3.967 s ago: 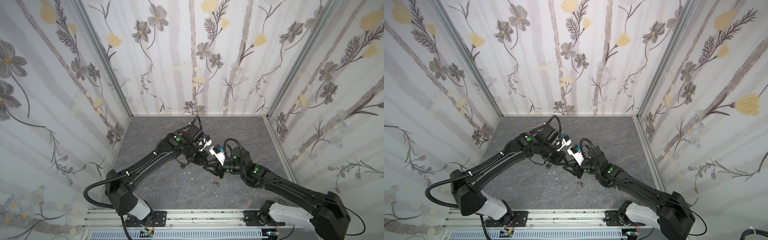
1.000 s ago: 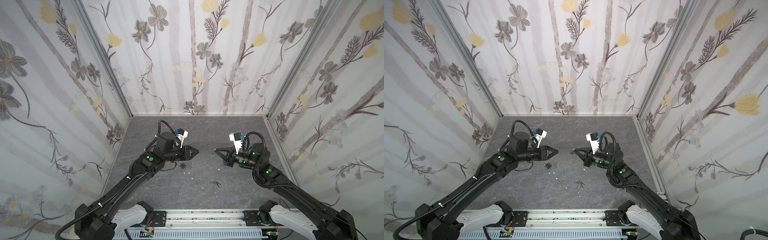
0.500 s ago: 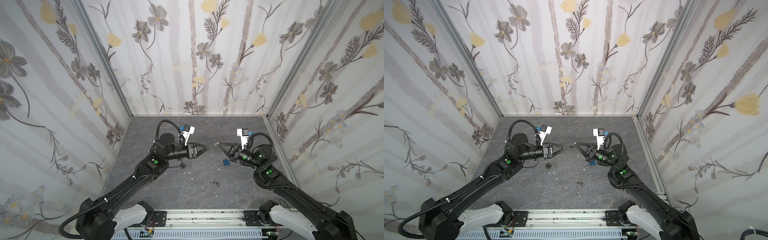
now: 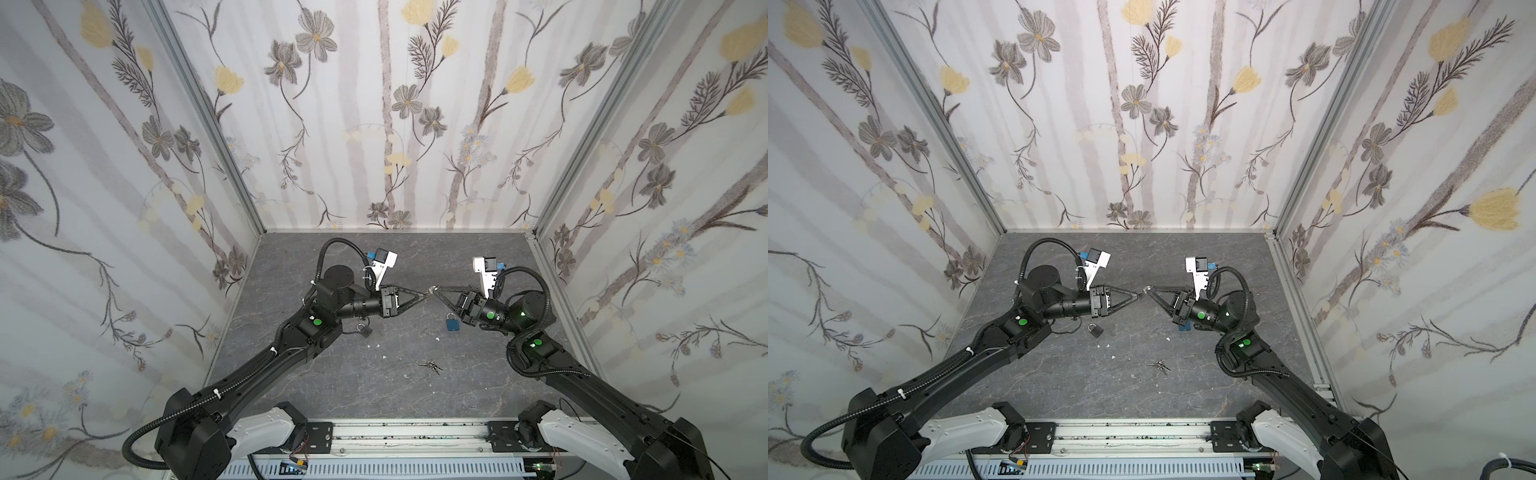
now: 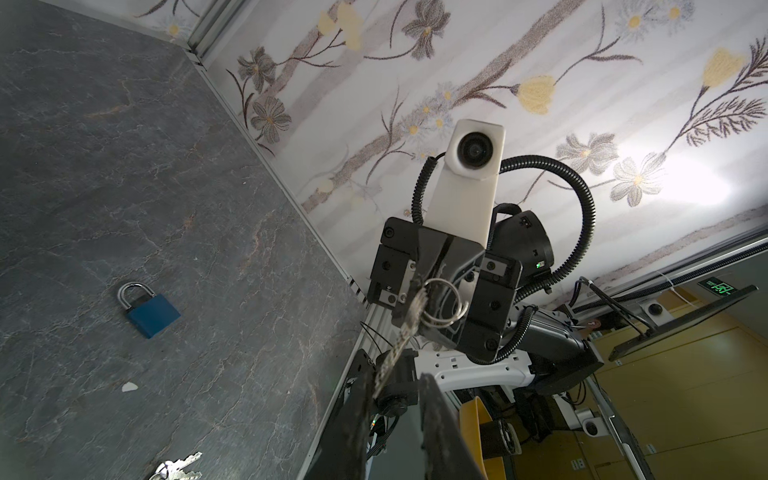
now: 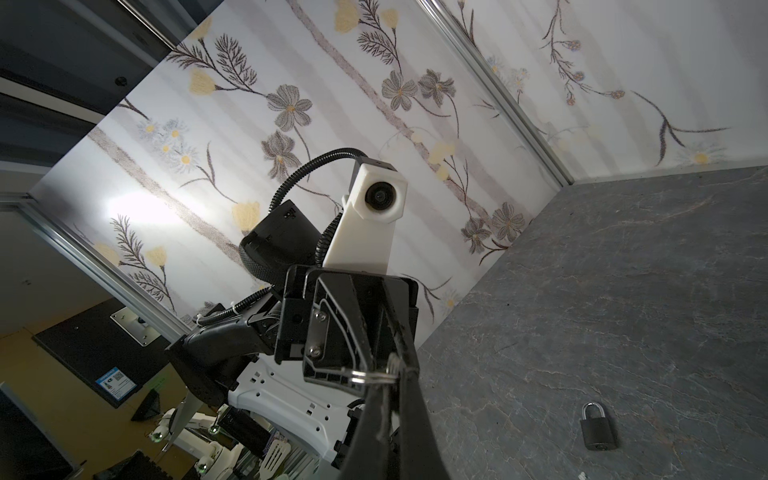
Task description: Unlock with the key
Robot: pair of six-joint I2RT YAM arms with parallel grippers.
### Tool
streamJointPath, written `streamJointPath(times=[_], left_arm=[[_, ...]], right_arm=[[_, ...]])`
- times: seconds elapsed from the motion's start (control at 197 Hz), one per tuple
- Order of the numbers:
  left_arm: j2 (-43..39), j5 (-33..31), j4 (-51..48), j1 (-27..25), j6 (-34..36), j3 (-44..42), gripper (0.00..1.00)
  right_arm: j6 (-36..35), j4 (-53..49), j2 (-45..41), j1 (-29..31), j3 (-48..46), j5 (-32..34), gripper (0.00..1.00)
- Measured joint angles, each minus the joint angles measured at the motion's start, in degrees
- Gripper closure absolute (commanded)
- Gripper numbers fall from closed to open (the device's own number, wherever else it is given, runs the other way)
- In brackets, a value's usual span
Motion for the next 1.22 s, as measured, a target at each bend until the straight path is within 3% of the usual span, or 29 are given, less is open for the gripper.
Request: streamJointPath(times=[0.147,0.351,0.89,0.925,1.017,1.22], left_arm=[[0.11,0.28,-0.02,-0.07,-0.02,0.02,0.93],[-0.04,0.35,-0.17,-0.07,0.09,0.33,1.00],[-2.86,-1.29,-9.77,-0.07,6.08,2.49,1.00],[-2.91,-1.57,-10.14,-0.07,6.12,2.49,0.88],[-2.71,-1.57,-10.23,-0.07,6.25,2.49,0.70],[-1.64,-0.46,-8.02,-0.11,4.83,2.45,0.66]], right_arm=[[0.79,0.83,0.00,0.00,-0.07,-0.46,1.00],[1.40,1.38,0.02,0.00,-0.07,-0.55,1.00],[-1.86,-3.58,0.07,-0.04,1.33,-2.82,1.00],[-2.34,-4.13,0.00,-0.04,1.33,-2.84,1.00],[-2.67,-4.72,-0.07,-0.07,1.31,-3.02,1.00],[-2.32,-4.79,-0.07,-0.17,1.20,-2.75,1.00]])
